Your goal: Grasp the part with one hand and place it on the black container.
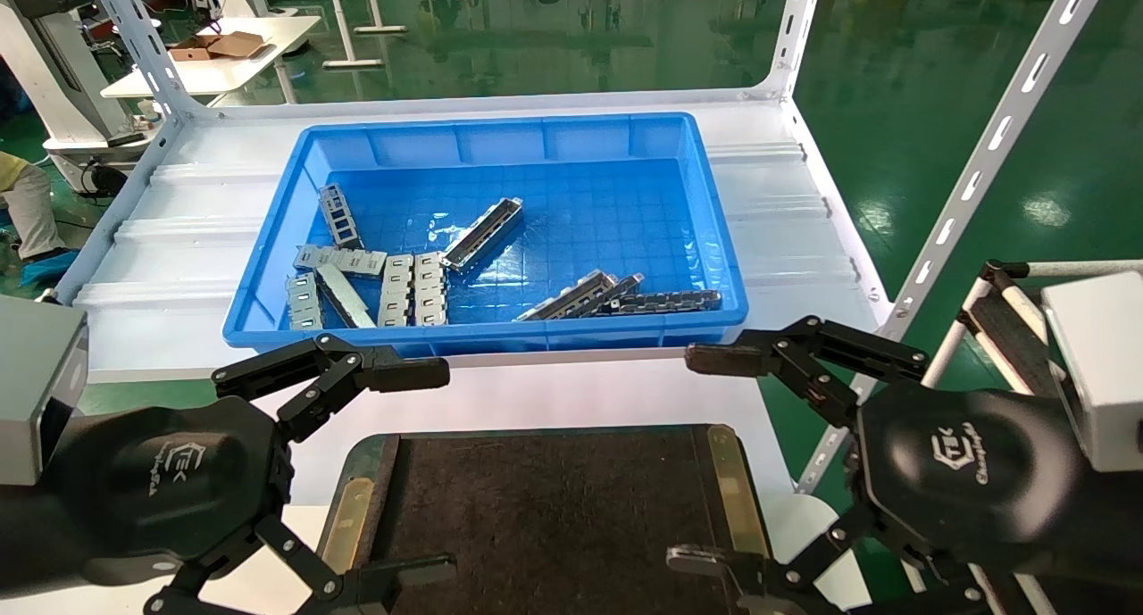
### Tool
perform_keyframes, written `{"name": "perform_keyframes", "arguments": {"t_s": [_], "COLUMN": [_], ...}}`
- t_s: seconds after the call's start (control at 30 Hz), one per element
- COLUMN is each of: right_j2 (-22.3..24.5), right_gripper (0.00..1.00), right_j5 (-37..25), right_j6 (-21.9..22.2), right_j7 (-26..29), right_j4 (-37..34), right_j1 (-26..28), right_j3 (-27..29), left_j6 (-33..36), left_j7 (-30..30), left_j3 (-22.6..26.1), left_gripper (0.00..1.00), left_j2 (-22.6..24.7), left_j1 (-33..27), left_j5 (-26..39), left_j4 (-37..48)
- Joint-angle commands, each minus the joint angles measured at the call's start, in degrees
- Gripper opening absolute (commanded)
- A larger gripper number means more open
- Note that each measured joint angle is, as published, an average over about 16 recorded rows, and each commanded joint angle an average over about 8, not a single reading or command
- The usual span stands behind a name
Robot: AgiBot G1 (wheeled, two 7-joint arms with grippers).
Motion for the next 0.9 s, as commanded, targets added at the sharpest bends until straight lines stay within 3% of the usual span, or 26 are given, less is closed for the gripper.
{"name": "perform_keyframes", "arguments": {"t_s": [0.03,0.9], "right_j2": [0.0,-0.5], "right_gripper": [1.0,1.0], "right_j5": [-0.1,-0.9], "right_j6": [0.0,-0.5], "right_j7": [0.1,0.7], "right_j4": [0.0,0.1], "right_j1": [0.0,-0.3], "right_j3": [0.1,1.3], "left_j6": [0.0,-0.2], "left_j7": [0.0,0.2], "left_j3": [0.0,0.0], "left_gripper": [1.0,1.0], "left_j2": [0.0,0.0], "left_j1": [0.0,0.0], "left_j5": [0.0,0.0], "left_j4": [0.0,0.1]}}
